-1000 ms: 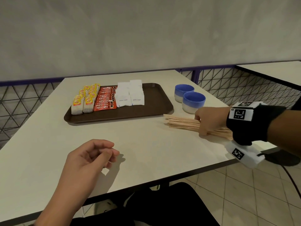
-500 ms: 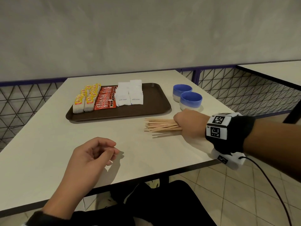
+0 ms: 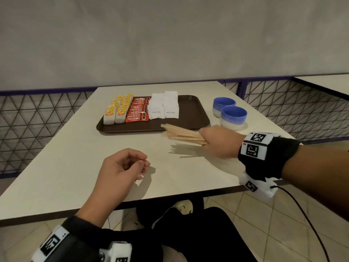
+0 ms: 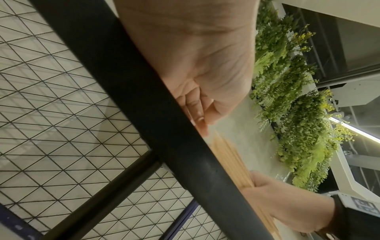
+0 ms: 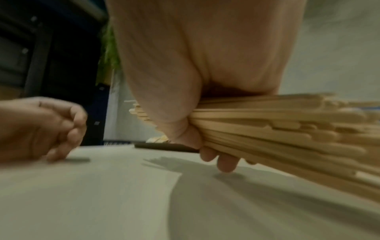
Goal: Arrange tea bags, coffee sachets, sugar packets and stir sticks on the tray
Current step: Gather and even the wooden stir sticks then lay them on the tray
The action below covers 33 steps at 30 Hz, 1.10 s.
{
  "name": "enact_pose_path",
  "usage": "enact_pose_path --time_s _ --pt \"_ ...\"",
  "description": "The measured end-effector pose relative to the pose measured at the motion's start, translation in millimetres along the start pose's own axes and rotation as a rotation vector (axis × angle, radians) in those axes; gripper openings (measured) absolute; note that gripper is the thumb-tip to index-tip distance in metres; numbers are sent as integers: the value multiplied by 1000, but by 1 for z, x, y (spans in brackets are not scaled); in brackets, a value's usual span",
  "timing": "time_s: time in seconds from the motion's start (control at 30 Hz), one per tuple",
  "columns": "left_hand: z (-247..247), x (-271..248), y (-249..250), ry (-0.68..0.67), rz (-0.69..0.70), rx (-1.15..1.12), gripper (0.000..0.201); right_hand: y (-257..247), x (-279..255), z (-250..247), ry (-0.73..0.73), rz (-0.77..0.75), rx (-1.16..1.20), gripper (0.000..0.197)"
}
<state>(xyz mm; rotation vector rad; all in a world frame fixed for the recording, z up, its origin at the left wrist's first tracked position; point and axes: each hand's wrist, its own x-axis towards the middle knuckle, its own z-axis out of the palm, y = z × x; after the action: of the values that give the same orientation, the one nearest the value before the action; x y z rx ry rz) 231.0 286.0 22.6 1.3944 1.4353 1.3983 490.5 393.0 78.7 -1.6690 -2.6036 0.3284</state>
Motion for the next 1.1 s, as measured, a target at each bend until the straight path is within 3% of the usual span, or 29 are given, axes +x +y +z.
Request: enact_pose_path --time_s 0.07,0.17,0.23,0.37,0.53,0.8,0.93,1.1 --pt "1 0 2 28 13 -30 20 -8 -2 -11 19 12 236 9" --pt "9 -3 10 28 21 -72 16 -20 -2 -26 118 24 769 10" --pt "18 -4 15 -52 -21 -108 23 -32 2 -33 207 32 1095 8" --pt "36 0 13 -190 -66 13 47 -63 12 -31 381 69 1516 26" --pt "48 13 9 -211 -66 155 75 -93 10 4 432 54 1447 20" --pt "55 13 2 -125 -120 249 58 -105 4 44 317 -74 1346 18" --pt "53 12 5 -135 -106 234 65 -102 6 44 339 -58 1365 11" --pt "47 12 5 -157 -146 144 88 -93 11 38 469 -49 1353 19"
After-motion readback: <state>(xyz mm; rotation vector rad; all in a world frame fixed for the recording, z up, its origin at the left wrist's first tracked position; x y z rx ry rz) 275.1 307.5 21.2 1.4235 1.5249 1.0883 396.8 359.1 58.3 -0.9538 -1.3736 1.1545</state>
